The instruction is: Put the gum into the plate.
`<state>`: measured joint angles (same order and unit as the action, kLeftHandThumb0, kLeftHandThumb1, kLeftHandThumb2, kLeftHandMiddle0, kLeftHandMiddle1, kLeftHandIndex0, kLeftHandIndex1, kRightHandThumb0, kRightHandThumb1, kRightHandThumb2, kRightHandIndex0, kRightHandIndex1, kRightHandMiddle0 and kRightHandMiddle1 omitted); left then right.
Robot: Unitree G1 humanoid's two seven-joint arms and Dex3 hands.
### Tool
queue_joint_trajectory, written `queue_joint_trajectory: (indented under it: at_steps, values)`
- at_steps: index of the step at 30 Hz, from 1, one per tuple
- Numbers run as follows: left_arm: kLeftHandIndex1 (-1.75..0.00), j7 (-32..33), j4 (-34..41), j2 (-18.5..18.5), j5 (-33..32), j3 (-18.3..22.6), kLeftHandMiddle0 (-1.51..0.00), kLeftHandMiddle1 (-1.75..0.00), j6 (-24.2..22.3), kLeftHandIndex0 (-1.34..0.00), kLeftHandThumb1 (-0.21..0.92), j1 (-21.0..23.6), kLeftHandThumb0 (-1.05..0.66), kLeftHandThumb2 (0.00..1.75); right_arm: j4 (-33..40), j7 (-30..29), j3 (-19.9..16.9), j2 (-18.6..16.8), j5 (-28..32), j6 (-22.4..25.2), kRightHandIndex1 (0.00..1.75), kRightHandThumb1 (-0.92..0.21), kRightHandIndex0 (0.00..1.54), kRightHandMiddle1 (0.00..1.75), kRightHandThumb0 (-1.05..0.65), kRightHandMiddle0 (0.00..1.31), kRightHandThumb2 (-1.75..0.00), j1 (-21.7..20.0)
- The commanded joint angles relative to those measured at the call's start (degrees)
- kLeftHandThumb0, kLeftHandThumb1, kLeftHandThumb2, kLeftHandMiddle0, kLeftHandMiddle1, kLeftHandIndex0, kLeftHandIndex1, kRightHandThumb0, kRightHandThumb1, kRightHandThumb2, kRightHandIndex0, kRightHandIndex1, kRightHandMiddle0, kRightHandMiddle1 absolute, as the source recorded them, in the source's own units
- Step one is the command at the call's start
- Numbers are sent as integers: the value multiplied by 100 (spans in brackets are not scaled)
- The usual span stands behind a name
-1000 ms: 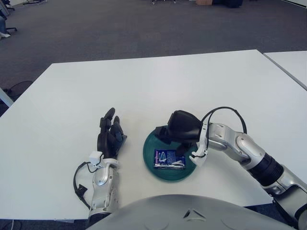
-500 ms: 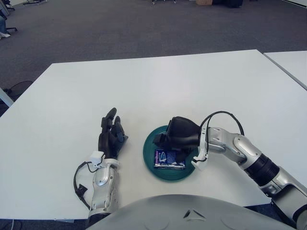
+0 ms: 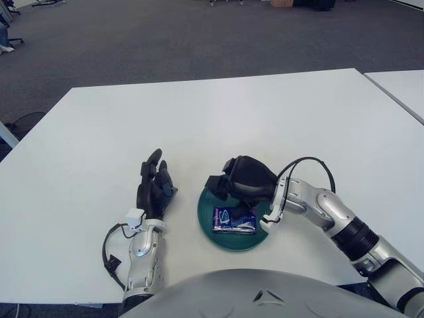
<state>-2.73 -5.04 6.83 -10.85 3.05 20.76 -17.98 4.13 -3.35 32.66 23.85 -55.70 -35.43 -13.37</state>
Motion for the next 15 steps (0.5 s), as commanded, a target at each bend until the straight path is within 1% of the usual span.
queue_joint_trajectory:
  at_steps: [1,6,10,12,13,15]
  values:
    - [-68,-38,-244,63,-107,9,-26,-1,-275,0,92,-26,-66,80,96,-10,-173,-31,-15,218,175,-70,70,175,-39,33,-81,68]
    - [-67,-77,-309,55,-152,24,-25,0,-299,0,92,27,-65,80,148,88,-197,-50,24,348,175,-76,62,175,-38,30,-74,119]
    - [-67,-111,-341,46,-194,24,-25,0,-281,0,92,68,-65,78,362,280,-311,17,161,428,175,-81,56,175,-38,27,-67,133]
    - [-67,-133,-360,44,-220,26,-25,0,-263,0,92,83,-65,77,517,516,-567,93,464,514,175,-83,53,175,-37,25,-64,-52]
    - [-67,-142,-376,45,-237,30,-25,0,-258,0,92,96,-66,77,527,666,-755,134,692,578,175,-84,51,175,-37,25,-63,-274]
    - [-67,-151,-395,45,-257,32,-26,0,-252,0,92,109,-66,77,528,852,-958,166,939,641,171,-86,48,175,-37,24,-60,-507]
